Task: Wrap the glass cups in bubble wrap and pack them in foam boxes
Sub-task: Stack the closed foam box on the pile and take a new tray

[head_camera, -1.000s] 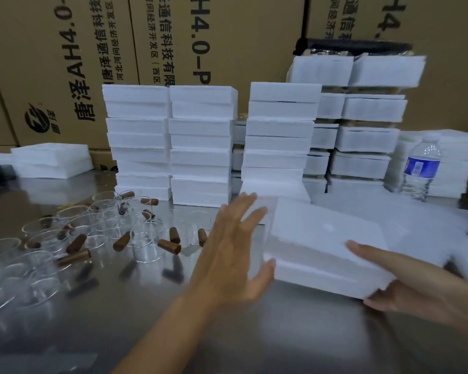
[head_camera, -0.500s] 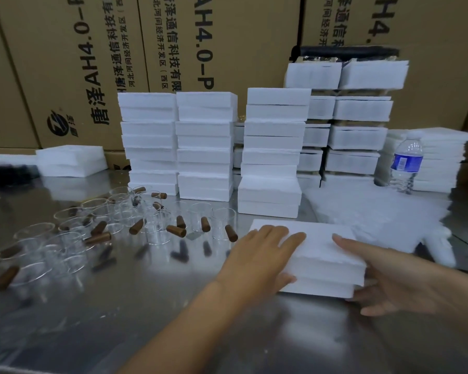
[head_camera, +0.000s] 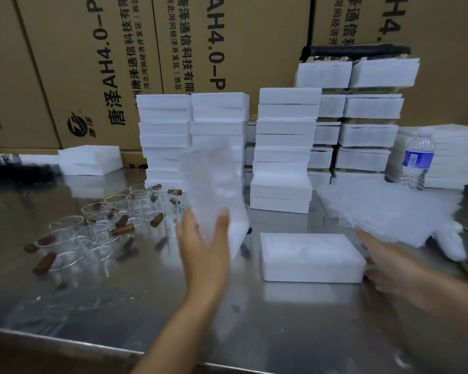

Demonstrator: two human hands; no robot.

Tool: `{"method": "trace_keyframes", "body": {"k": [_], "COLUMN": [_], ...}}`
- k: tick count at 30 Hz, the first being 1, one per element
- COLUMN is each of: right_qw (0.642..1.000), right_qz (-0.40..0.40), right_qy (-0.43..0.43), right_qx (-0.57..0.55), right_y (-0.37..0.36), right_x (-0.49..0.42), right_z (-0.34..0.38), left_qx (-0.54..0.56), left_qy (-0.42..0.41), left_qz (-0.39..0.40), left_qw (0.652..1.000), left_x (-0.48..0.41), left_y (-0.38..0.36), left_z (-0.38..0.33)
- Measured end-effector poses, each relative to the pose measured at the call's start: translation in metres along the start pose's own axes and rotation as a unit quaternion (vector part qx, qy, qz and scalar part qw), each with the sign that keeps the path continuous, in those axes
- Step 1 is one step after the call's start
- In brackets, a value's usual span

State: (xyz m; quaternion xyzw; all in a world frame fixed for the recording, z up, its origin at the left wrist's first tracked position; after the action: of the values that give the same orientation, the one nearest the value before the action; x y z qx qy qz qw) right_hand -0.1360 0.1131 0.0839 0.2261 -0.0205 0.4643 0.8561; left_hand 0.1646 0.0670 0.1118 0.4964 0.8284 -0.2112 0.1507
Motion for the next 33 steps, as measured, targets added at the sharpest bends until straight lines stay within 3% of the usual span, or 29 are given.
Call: {"method": "trace_keyframes", "body": {"k": [2,5,8,12,20,28,33], "right_qw": [0.999,0.985,0.951,0.900,0.875,0.846,0.826], "right_qz": [-0.036,-0.099,-0.147,-0.149,-0.062,-0.071,-0.102], "right_qy": [0.027,0.093,0.206,0.325,0.329,0.299,0.313], "right_qx": [0.020,0.107,0.179,0.248,0.349,0.436,0.459], "right_y": [-0.004,-0.010,-0.024,-0.063,-0.155,-0.187,-0.190], "right_x": [-0.007,-0.008,0.005,0.023,0.008,-0.018,-0.020], "right_z": [0.003,0.015,0.033,0.058,0.087,0.095,0.102], "left_qx": [0.059,0.116,0.101,0.020,-0.195,-0.221,-0.217], "left_qy": [0.124,0.278,0.345,0.341,0.177,0.126,0.102], "left_qz": [-0.080,-0.126,-0.146,-0.181,-0.105,-0.035,-0.033], "left_qw": [0.987,0.945,0.922,0.922,0.959,0.966,0.970], "left_x": [-0.002,0.003,0.006,-0.002,-0.017,-0.017,-0.016], "left_y": [0.024,0.046,0.054,0.064,0.074,0.066,0.065], "left_z": [0.020,0.046,0.061,0.068,0.060,0.063,0.063]}}
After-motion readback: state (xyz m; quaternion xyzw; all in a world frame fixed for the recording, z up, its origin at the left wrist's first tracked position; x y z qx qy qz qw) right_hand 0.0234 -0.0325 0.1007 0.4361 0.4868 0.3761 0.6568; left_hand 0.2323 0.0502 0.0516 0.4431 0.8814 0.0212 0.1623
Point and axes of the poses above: each hand's wrist, its own x-axis away from the middle knuckle, its own y-axis out of the back of the hand, z = x × y, the point moved 5 cm from there along -x, towards the middle knuckle, and after that the axes turned 7 degrees about -z, right-handed, at the moved point
